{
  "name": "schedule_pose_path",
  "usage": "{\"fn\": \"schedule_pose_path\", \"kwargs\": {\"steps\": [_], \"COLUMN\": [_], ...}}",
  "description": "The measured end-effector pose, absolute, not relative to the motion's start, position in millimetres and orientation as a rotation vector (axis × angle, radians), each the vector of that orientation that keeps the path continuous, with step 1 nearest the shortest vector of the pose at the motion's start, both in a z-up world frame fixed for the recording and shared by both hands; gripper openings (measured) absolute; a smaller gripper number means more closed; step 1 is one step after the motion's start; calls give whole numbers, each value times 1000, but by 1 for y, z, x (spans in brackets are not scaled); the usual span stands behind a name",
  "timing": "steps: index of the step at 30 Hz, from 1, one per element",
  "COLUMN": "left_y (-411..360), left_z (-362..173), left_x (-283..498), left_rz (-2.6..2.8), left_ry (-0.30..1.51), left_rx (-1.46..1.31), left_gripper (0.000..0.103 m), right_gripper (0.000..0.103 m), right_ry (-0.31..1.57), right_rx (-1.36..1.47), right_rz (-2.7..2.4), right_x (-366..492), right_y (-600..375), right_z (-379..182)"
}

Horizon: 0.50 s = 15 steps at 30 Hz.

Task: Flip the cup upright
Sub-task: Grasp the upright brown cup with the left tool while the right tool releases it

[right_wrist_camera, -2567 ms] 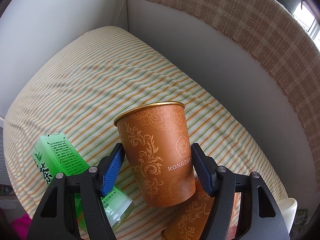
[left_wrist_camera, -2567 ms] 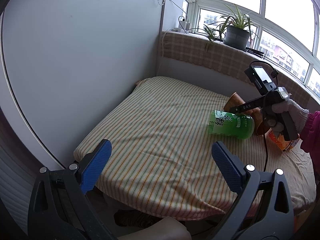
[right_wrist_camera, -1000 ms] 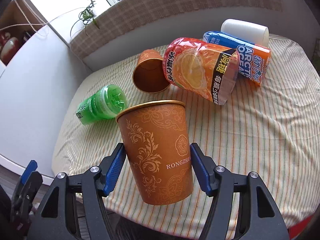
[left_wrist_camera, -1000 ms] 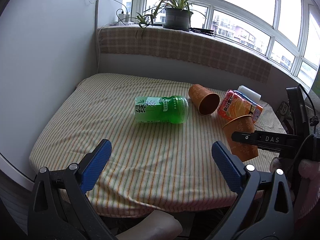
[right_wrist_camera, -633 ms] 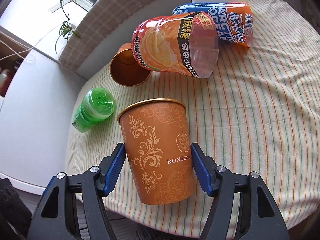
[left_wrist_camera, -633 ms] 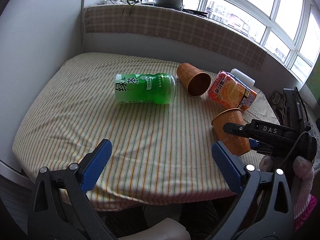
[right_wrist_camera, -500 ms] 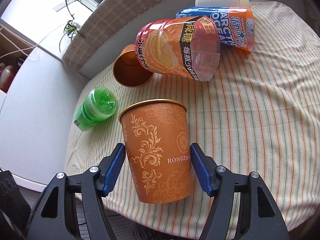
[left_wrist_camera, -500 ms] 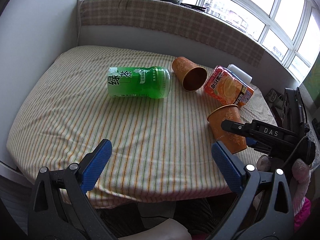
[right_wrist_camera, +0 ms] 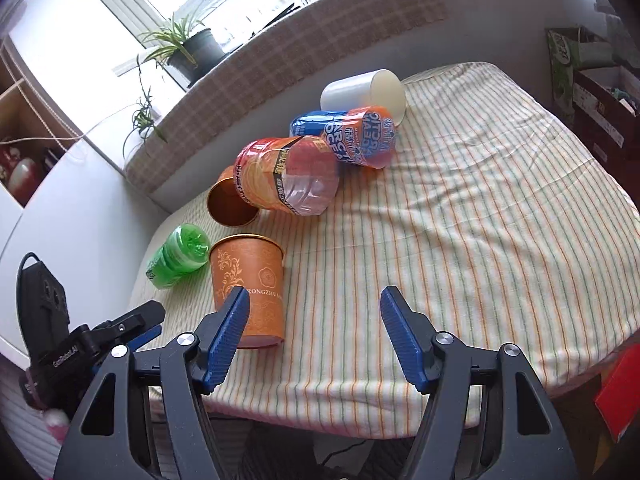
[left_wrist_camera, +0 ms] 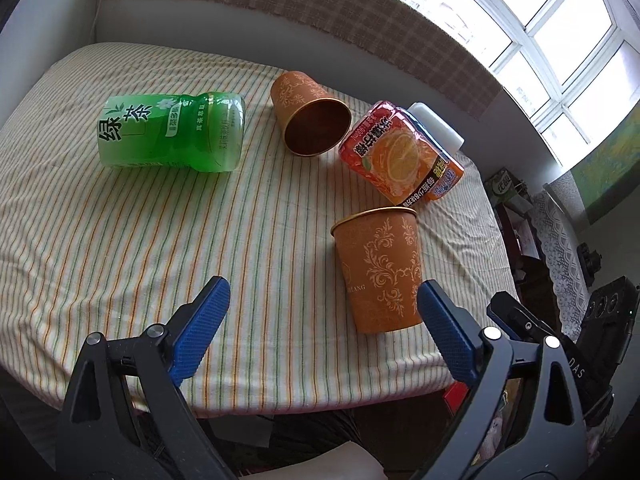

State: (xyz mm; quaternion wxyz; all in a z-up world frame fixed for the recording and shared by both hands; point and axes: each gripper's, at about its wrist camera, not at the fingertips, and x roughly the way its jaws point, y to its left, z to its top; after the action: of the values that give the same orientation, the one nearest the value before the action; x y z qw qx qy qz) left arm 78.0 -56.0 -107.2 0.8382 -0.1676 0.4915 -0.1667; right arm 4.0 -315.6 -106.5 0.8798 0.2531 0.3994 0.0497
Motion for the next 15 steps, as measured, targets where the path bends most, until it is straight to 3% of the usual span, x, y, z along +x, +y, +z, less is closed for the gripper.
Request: {"fn": "schedule_pose_path", "kwargs": {"steps": [3,6,15], "left_y": [-66,-74,-91], "left_z": [-114,-120,-135], "left_x": [92,104,133], "left_rz": [-395,-410,-440], "left_ry": [1086,1120,1200], "left_rx": [-430,-480,-574], "left_gripper": [93,84,84], "right_gripper": [67,67,67], "right_ry": [827,829,838], "right_rx": [538,544,567], "right_rz": [44,-6,-42], "right_x": [-14,-27,-37], "right_y": [-331,-344,-359], "right_z": [-110,-115,-120]}}
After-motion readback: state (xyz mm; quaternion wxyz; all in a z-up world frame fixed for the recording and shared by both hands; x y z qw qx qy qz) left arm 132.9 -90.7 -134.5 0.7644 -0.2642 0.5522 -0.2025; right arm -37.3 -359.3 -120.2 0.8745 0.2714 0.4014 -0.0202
